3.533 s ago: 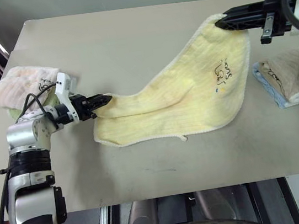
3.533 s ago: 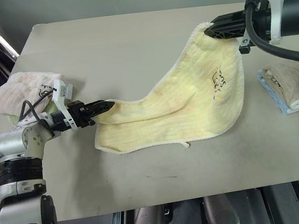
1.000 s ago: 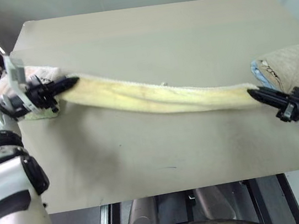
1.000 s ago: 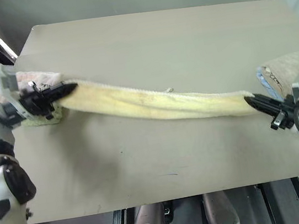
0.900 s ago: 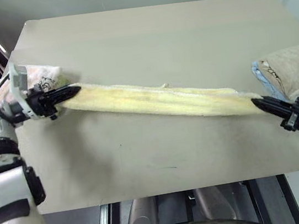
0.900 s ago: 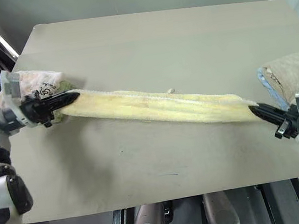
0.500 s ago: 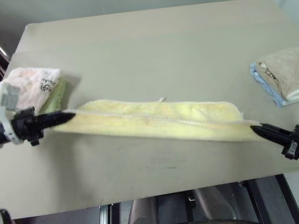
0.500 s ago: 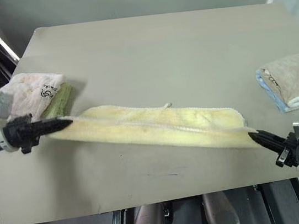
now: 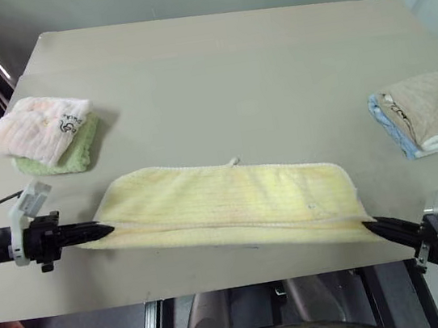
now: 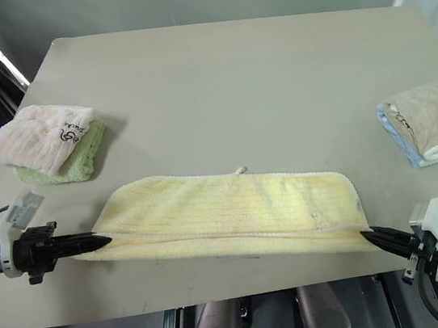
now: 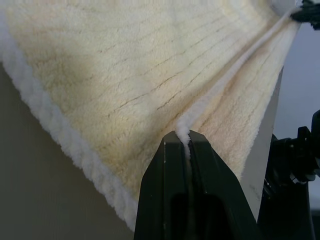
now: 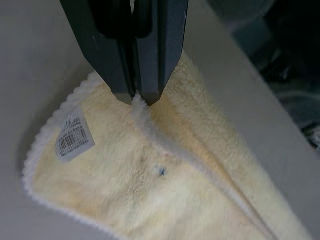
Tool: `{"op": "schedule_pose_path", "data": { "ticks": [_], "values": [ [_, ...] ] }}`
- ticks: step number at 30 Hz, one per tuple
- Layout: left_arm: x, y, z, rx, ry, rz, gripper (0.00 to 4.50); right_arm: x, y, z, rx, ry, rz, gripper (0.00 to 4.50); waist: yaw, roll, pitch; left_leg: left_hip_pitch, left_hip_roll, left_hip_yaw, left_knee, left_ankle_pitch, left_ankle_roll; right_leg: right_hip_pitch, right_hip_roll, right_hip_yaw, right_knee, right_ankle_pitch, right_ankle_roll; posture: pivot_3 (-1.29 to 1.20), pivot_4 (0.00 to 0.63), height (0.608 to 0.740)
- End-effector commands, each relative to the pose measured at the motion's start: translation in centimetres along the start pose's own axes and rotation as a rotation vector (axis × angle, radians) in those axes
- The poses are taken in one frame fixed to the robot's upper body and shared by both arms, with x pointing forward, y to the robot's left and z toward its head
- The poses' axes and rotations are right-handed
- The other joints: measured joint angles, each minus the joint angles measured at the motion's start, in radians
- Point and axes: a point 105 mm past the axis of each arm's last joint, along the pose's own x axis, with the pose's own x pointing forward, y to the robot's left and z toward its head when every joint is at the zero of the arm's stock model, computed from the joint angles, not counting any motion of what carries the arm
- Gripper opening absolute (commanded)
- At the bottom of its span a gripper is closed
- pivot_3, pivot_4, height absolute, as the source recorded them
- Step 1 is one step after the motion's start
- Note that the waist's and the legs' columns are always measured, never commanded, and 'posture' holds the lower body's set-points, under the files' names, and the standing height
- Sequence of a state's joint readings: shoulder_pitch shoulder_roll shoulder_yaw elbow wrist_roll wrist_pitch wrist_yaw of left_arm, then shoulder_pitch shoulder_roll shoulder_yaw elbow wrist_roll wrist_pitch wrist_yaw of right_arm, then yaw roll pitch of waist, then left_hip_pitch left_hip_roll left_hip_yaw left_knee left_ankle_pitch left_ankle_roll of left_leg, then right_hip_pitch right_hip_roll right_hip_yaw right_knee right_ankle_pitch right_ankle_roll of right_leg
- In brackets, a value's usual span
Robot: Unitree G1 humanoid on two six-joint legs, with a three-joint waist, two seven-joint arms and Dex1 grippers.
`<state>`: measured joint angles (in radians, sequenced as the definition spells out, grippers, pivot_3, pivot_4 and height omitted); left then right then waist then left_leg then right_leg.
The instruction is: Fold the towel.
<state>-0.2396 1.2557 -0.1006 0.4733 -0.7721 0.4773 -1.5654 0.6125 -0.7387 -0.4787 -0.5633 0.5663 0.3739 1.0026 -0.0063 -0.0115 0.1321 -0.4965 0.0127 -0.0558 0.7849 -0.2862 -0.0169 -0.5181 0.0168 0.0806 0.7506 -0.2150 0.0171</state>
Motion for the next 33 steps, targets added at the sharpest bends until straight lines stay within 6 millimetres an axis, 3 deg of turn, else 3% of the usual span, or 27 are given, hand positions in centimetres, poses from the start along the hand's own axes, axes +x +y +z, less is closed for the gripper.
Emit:
{"op": "schedule_pose_path", "data": {
  "ticks": [1,4,12,21,33],
  "values": [
    [-1.1,0.3,1.6,0.056,-0.056,0.014,0.05,-0.5,-1.4,1.3,-0.053,-0.030,-0.053,0.00,0.000,0.000,0.000,-0.001,0.000,0.000,0.000,0.000,0.000,-0.001,0.000,0.000,0.000,0.001,-0.001,0.00,0.150,0.697],
    [-1.6,1.2,2.5,0.048,-0.160,0.050,0.05,-0.2,-2.2,1.7,-0.060,-0.064,-0.091,0.00,0.000,0.000,0.000,0.000,0.000,0.000,0.000,0.001,0.001,-0.001,0.000,0.000,0.001,0.007,-0.011,0.00,0.150,0.697],
    [-2.0,2.2,3.6,0.075,-0.245,0.094,0.05,0.3,-4.0,2.9,-0.069,-0.132,-0.170,0.00,0.000,-0.001,-0.001,0.002,0.000,0.001,0.000,0.009,0.014,0.000,0.001,0.000,0.000,0.006,-0.010,0.00,0.150,0.697],
    [-0.5,4.1,4.9,0.195,-0.268,0.161,0.05,1.9,-5.7,3.5,-0.133,-0.144,-0.201,0.00,0.000,-0.001,-0.001,0.006,0.000,0.001,-0.001,0.010,0.016,0.004,0.000,0.000,0.000,0.007,-0.011,0.00,0.150,0.697],
    [0.8,5.0,6.0,0.289,-0.327,0.180,0.05,3.5,-7.5,3.4,-0.147,-0.169,-0.251,0.00,0.001,-0.001,-0.001,0.007,0.000,0.002,-0.001,0.011,0.017,0.005,0.000,0.000,-0.001,0.008,-0.008,0.00,0.150,0.697]
  ]
}}
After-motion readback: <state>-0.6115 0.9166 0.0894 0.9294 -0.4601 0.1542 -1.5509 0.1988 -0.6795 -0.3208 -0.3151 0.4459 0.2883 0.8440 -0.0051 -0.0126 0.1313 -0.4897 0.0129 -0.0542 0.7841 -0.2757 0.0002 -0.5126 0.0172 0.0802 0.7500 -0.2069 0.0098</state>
